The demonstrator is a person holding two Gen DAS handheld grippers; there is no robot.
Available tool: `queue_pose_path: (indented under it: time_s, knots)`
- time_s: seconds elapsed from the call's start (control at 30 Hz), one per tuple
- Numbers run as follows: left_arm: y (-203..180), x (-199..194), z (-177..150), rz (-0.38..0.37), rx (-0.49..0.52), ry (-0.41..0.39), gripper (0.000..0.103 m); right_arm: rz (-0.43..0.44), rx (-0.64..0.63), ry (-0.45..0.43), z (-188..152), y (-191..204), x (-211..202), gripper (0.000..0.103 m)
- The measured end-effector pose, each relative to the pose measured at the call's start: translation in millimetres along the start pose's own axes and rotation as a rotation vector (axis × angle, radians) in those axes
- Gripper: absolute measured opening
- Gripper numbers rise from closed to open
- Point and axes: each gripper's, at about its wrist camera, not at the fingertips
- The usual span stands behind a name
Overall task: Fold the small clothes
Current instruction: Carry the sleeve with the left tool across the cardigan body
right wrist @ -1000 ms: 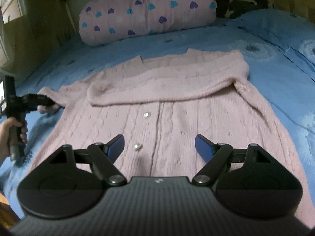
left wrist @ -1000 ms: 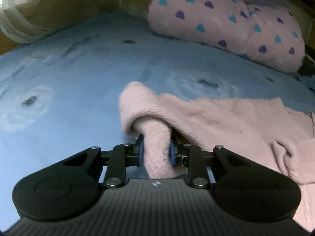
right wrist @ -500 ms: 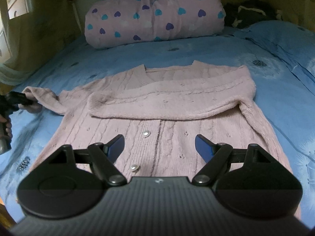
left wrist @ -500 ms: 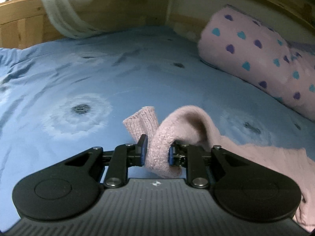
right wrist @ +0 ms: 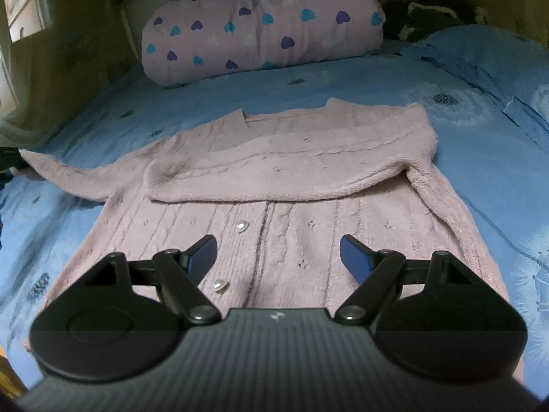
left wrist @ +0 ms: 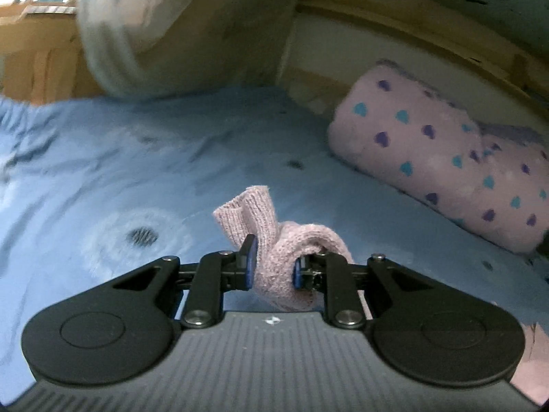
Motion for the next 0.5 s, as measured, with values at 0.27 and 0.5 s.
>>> queue_pose_path:
  time_s: [0.27, 0.5]
  knots:
    - [-61, -25, 22, -0.188, 0.009, -0.020, 0.024, 0.004, 0.021, -0.007, 2, -8, -3, 0.080]
    - [-130, -50, 31, -0.304, 0.017, -0.017, 0.024, -0.006, 0.107, -0.045, 7, -25, -6, 0.081]
Point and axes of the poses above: each gripper's, at about its wrist camera, not at the fingertips, and x roughly the way its jaws point, y to its left, z to its top, and after that the axes turned 14 degrees about -y, right-handed
